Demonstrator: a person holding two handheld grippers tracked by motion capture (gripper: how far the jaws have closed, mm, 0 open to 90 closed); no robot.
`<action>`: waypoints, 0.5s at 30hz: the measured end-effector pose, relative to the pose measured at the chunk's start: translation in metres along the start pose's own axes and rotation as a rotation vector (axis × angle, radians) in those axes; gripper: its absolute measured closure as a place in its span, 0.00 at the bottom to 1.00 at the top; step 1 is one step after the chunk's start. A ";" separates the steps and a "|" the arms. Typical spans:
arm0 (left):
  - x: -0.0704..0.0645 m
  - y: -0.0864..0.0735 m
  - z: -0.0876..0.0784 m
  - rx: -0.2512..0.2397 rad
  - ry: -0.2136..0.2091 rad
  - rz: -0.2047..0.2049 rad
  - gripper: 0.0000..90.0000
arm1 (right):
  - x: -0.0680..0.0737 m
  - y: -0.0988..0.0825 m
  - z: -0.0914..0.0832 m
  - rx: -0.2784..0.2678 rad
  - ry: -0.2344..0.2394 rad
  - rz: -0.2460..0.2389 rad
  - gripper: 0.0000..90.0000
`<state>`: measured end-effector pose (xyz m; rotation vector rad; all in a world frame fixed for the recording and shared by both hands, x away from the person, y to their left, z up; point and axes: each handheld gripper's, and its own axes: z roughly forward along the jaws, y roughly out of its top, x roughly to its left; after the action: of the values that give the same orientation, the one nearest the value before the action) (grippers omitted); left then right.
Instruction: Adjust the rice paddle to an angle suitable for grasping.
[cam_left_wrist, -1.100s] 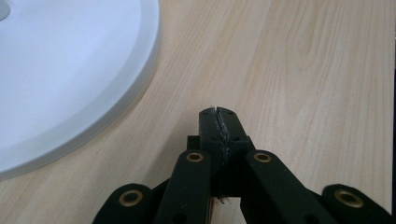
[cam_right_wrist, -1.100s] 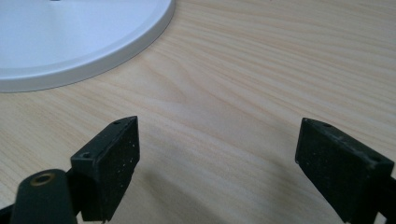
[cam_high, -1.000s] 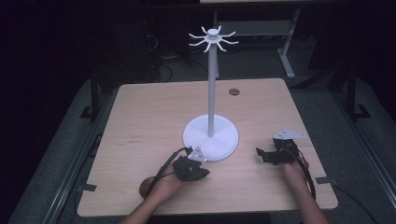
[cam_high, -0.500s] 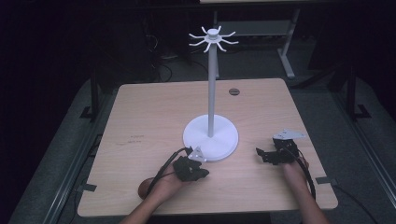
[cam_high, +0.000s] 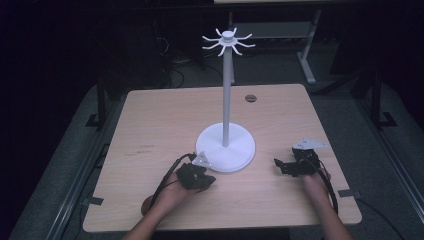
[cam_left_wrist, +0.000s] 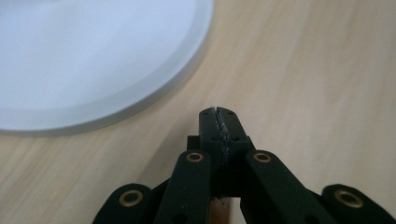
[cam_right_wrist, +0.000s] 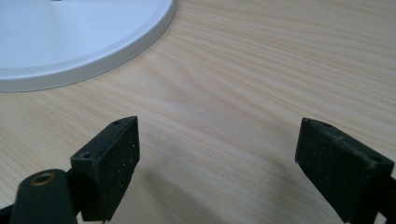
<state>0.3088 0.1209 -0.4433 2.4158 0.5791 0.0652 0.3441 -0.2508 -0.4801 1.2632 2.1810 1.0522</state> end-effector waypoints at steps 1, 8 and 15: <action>-0.003 -0.001 0.002 0.000 0.001 -0.001 1.00 | 0.000 0.000 0.000 0.001 0.000 0.001 0.15; -0.005 -0.007 0.005 0.057 0.021 0.024 1.00 | 0.000 0.000 0.000 0.000 0.000 0.000 0.15; 0.006 -0.013 -0.006 0.064 0.074 -0.009 1.00 | 0.000 0.000 0.000 0.000 0.001 0.000 0.15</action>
<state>0.3083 0.1366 -0.4470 2.4817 0.6340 0.1345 0.3441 -0.2510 -0.4801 1.2628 2.1816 1.0533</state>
